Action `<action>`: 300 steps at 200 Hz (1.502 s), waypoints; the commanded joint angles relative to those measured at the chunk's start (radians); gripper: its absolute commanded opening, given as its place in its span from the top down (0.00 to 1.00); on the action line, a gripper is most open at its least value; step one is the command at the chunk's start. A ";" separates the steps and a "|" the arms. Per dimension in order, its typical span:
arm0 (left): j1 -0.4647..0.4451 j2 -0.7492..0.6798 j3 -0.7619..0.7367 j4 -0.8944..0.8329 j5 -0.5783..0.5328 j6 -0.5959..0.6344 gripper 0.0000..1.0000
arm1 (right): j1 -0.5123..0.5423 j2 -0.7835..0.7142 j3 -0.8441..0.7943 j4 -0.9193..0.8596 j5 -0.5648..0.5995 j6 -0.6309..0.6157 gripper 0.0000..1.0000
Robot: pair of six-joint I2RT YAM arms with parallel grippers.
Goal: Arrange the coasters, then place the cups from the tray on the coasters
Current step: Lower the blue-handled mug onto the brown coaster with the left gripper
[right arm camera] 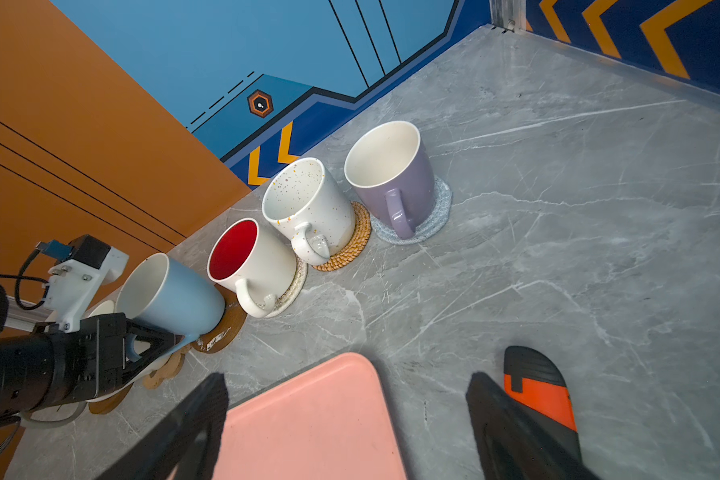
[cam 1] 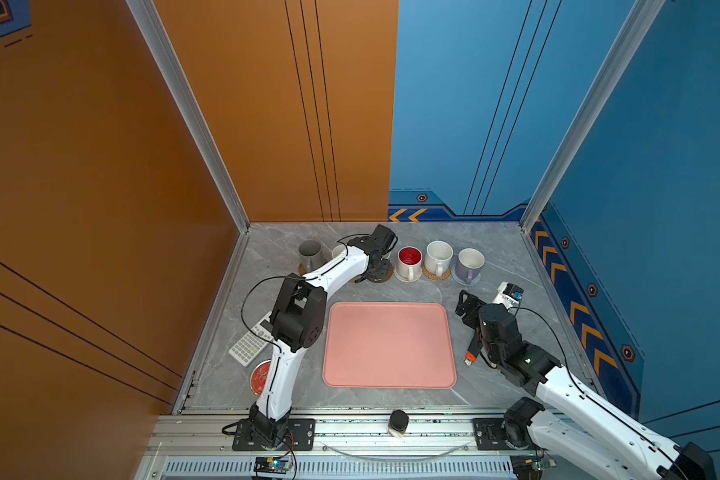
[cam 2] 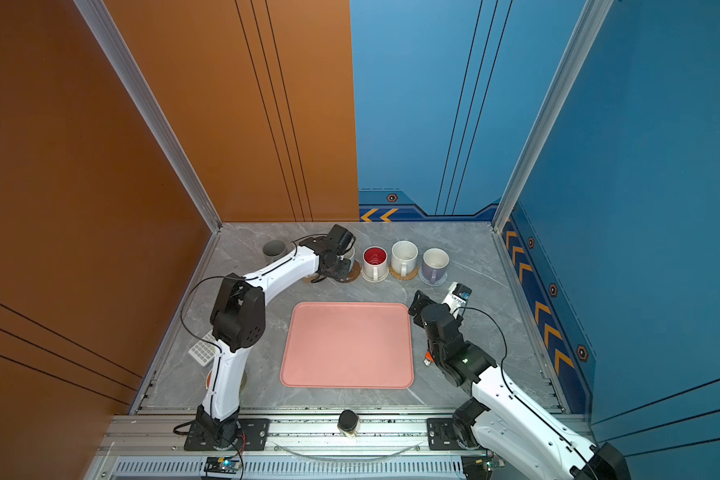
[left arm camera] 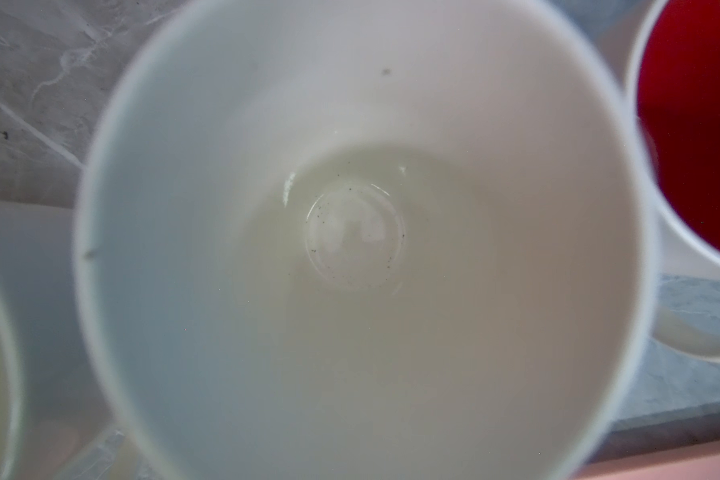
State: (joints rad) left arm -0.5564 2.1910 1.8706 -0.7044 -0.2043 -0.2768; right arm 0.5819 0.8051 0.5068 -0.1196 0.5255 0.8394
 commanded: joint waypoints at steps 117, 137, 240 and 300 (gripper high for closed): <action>0.002 0.014 0.052 0.023 0.018 -0.014 1.00 | -0.010 0.002 -0.019 -0.008 -0.010 0.010 0.11; 0.002 0.016 0.055 0.021 0.021 -0.015 1.00 | -0.010 0.002 -0.021 -0.007 -0.010 0.010 0.12; 0.001 0.021 0.051 0.009 0.039 -0.016 1.00 | -0.012 -0.003 -0.021 -0.008 -0.015 0.012 0.12; 0.000 0.025 0.051 -0.003 0.041 -0.015 0.95 | -0.011 -0.004 -0.022 -0.008 -0.016 0.012 0.11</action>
State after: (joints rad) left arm -0.5564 2.2032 1.8774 -0.7048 -0.1780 -0.2844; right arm 0.5755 0.8051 0.4984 -0.1196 0.5186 0.8394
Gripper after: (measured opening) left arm 0.149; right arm 0.884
